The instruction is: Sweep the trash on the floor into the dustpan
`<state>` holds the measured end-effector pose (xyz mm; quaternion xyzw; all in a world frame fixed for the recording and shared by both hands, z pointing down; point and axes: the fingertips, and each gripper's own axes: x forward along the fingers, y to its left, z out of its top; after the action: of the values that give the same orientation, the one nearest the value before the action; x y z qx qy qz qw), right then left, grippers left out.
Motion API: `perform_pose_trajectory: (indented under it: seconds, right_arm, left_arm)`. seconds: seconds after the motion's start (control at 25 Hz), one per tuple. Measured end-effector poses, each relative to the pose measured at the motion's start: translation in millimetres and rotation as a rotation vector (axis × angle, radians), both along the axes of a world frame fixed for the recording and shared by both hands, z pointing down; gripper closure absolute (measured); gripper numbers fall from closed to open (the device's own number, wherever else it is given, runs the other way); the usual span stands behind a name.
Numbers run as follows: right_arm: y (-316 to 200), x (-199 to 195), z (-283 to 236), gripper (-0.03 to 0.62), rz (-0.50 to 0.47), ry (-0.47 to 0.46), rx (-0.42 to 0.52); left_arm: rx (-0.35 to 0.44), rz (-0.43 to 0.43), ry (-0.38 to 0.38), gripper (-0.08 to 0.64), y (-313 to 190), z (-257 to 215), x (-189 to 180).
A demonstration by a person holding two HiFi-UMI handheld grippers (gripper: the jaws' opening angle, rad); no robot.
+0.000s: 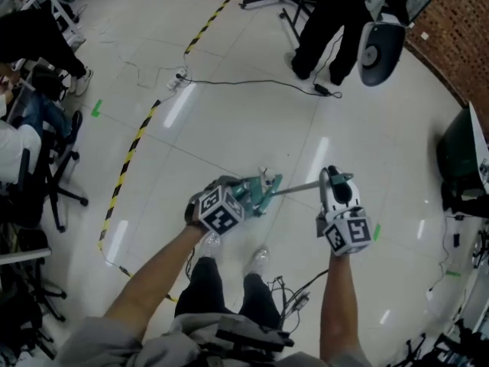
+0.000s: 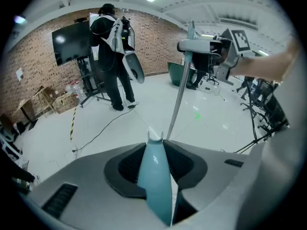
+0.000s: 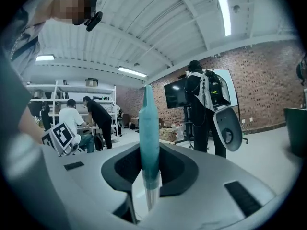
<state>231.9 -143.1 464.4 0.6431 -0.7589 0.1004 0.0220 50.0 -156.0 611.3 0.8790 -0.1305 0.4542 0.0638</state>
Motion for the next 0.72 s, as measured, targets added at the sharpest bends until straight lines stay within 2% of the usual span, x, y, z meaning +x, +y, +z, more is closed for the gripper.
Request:
perform_pose_trajectory:
  seconds: [0.12,0.44,0.56,0.72]
  right_arm:
    - [-14,24,2,0.518,-0.031,0.041,0.001]
    - [-58,80,65,0.518,-0.236,0.125,-0.067]
    - [-71,74,95,0.518,-0.324,0.1,-0.114]
    - [-73,63,114,0.515,-0.437,0.026,-0.124]
  left_arm:
    - [-0.005,-0.055,-0.007,0.454,-2,5,8]
    - [0.0,-0.272,-0.023,0.454,-8,17,38]
    - [-0.01,-0.36,-0.026,0.454,-7,22,38]
    - [0.039,-0.374,-0.039,0.454,-10,24,46]
